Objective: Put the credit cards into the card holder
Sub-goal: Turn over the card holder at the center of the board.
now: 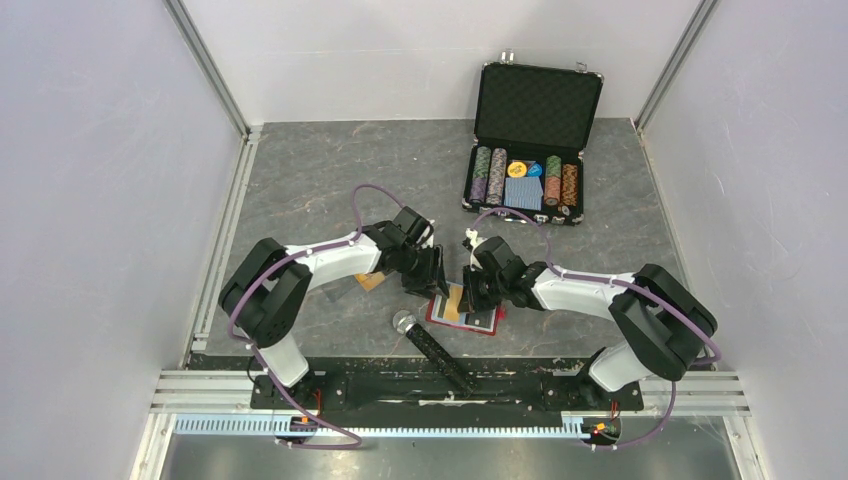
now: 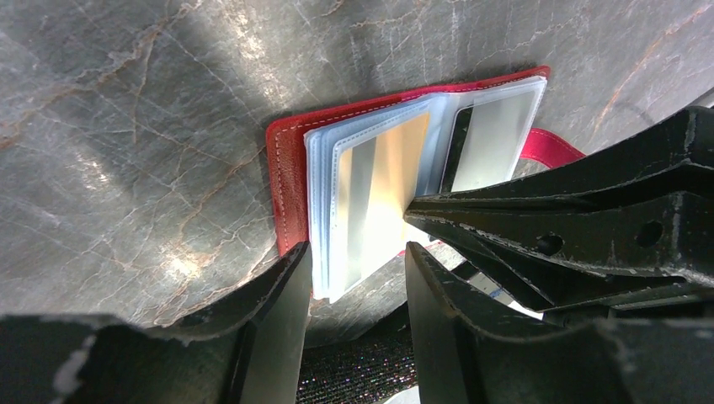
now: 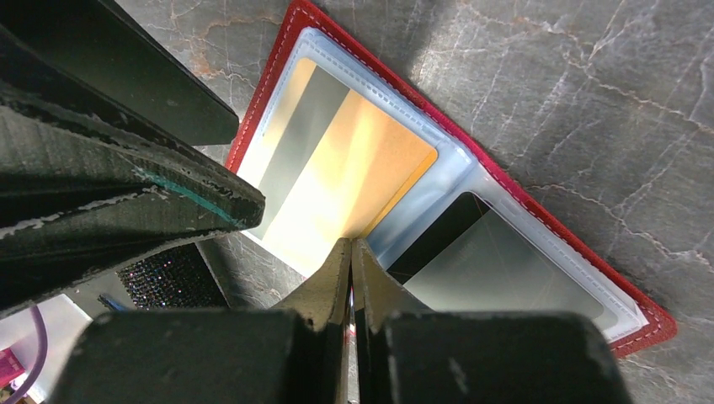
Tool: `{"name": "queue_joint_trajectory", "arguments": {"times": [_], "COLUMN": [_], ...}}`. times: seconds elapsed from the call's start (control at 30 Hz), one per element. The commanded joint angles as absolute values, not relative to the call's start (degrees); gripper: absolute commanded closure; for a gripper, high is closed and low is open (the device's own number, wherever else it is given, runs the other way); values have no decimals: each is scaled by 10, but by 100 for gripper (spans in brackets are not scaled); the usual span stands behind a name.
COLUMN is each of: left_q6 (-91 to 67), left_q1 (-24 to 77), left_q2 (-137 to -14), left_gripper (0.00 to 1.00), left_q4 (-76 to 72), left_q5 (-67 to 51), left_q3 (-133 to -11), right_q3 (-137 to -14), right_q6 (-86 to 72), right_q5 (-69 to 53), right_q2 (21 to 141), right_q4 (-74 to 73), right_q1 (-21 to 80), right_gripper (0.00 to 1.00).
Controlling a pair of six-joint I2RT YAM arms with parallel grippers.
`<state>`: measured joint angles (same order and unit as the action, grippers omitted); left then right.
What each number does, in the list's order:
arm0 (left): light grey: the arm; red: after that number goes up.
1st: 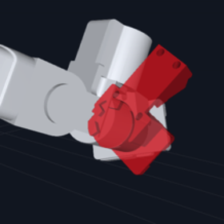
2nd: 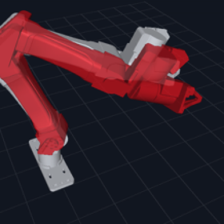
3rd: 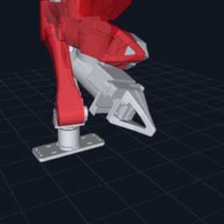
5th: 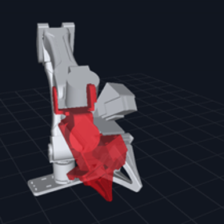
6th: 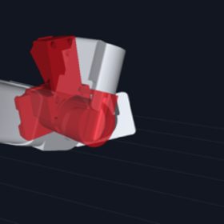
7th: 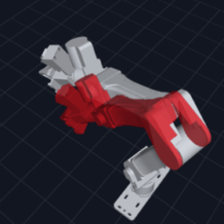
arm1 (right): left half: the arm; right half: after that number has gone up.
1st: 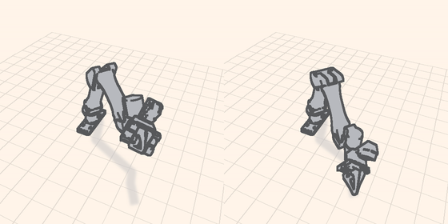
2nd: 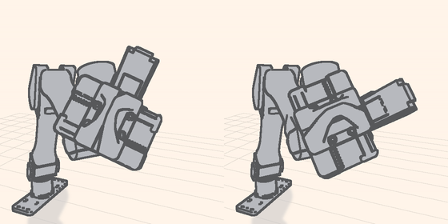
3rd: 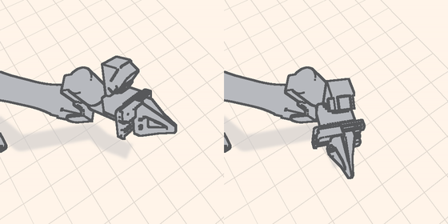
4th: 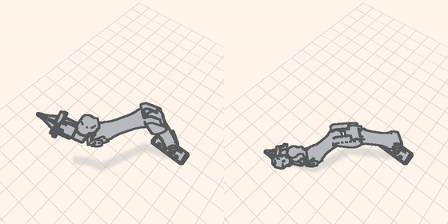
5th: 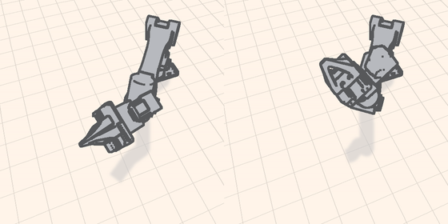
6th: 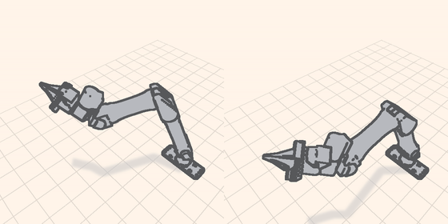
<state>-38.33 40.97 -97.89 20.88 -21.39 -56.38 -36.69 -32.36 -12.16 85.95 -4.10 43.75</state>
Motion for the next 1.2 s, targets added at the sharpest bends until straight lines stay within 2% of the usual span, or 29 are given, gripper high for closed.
{"name": "queue_joint_trajectory", "arguments": {"times": [0.0,0.23,0.4,0.47,0.53,0.67,0.7,0.93,1.07,1.17], "left_q6": [-393,-395,-398,-402,-406,-405,-401,-376,-391,-407], "left_q1": [416,426,432,432,432,432,432,433,446,465], "left_q2": [-989,-995,-1007,-1010,-1009,-996,-992,-975,-984,-1004], "left_gripper": [49,61,62,65,73,97,98,97,71,62], "left_q4": [185,183,173,161,154,170,187,297,264,232], "left_q5": [-234,-233,-246,-256,-262,-252,-242,-173,-213,-242], "left_q3": [-566,-570,-570,-567,-566,-573,-578,-620,-628,-641], "right_q3": [-358,-359,-360,-361,-362,-366,-368,-382,-387,-386], "right_q6": [-314,-313,-313,-314,-313,-315,-314,-318,-317,-315], "right_q5": [-105,-107,-110,-112,-114,-120,-120,-79,-33,-4], "right_q2": [872,876,874,871,864,841,834,761,716,683], "right_q4": [-39,-39,-37,-36,-34,-26,-26,-49,-82,-106], "right_q1": [439,439,439,439,439,438,439,433,421,405], "right_gripper": [100,100,100,100,100,100,99,97,96,96]}}
